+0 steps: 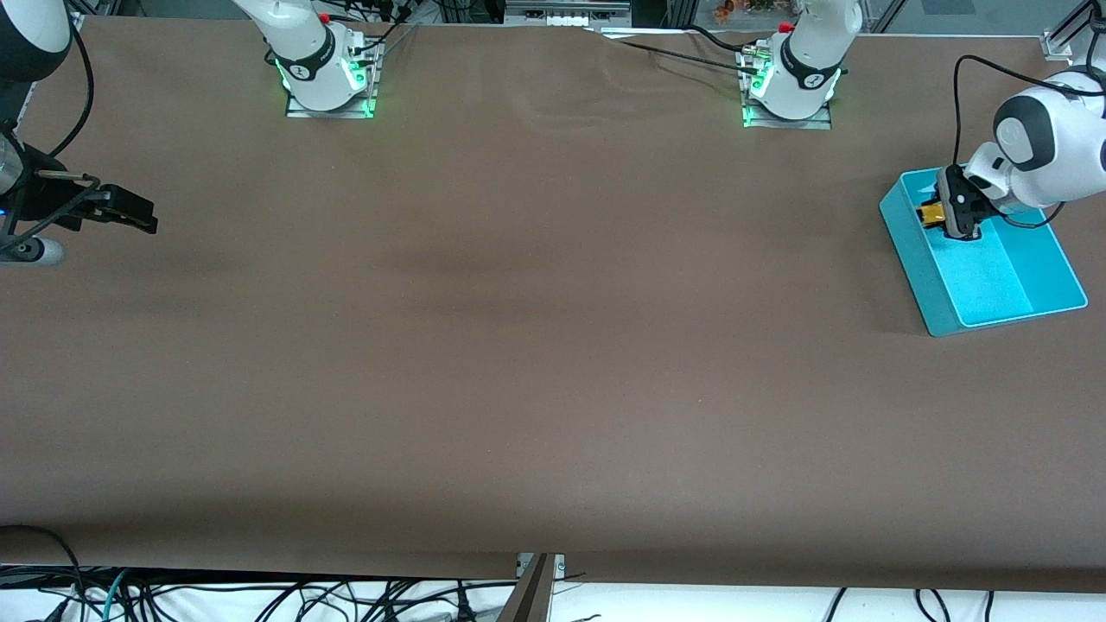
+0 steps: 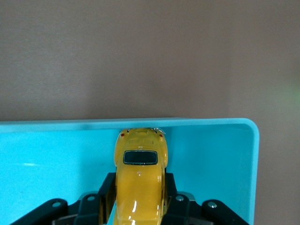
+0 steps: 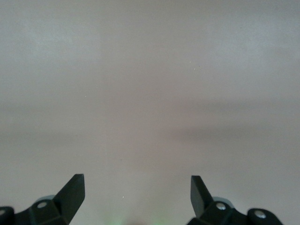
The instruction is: Wind and store yellow beetle car
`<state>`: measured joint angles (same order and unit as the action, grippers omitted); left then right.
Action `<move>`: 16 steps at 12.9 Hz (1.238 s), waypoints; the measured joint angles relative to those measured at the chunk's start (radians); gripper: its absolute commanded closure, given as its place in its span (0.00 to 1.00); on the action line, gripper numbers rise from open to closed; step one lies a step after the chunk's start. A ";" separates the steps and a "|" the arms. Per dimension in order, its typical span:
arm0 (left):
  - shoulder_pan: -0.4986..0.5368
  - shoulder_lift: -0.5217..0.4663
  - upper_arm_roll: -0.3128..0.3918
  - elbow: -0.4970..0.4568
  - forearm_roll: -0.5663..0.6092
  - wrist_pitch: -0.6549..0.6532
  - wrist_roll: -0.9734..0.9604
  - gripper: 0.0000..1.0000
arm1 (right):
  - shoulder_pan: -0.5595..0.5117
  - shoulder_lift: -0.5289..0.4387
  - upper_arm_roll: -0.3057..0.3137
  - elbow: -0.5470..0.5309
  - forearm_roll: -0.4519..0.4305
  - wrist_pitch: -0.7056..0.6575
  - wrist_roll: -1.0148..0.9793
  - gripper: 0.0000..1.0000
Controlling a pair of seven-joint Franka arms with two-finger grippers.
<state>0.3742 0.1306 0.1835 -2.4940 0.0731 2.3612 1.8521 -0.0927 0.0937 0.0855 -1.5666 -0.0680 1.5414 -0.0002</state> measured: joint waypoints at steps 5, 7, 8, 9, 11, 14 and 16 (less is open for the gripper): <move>-0.001 -0.017 -0.001 0.025 0.000 0.016 -0.002 0.00 | 0.000 0.000 -0.001 0.000 0.000 0.000 0.000 0.00; -0.023 -0.064 -0.004 0.071 -0.001 -0.017 -0.001 0.00 | 0.000 0.000 -0.001 0.000 0.000 0.000 0.000 0.00; -0.041 -0.101 -0.007 0.103 -0.016 -0.067 -0.005 0.00 | 0.000 0.000 -0.001 0.000 0.000 0.000 0.000 0.00; -0.066 -0.146 -0.008 0.136 -0.049 -0.116 -0.025 0.00 | 0.000 0.000 -0.001 0.000 0.000 0.000 0.000 0.00; -0.121 -0.226 -0.010 0.182 -0.081 -0.178 -0.147 0.00 | 0.000 0.001 -0.001 0.000 0.000 0.000 0.000 0.00; -0.189 -0.272 -0.030 0.273 -0.092 -0.315 -0.448 0.00 | 0.000 0.001 -0.002 0.000 0.000 0.000 0.001 0.00; -0.213 -0.283 -0.087 0.380 -0.092 -0.430 -0.697 0.00 | 0.000 0.002 -0.003 0.000 0.000 0.000 0.001 0.00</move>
<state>0.1617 -0.1526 0.0961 -2.1143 -0.0192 1.9315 1.1554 -0.0927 0.0953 0.0821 -1.5666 -0.0680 1.5418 0.0004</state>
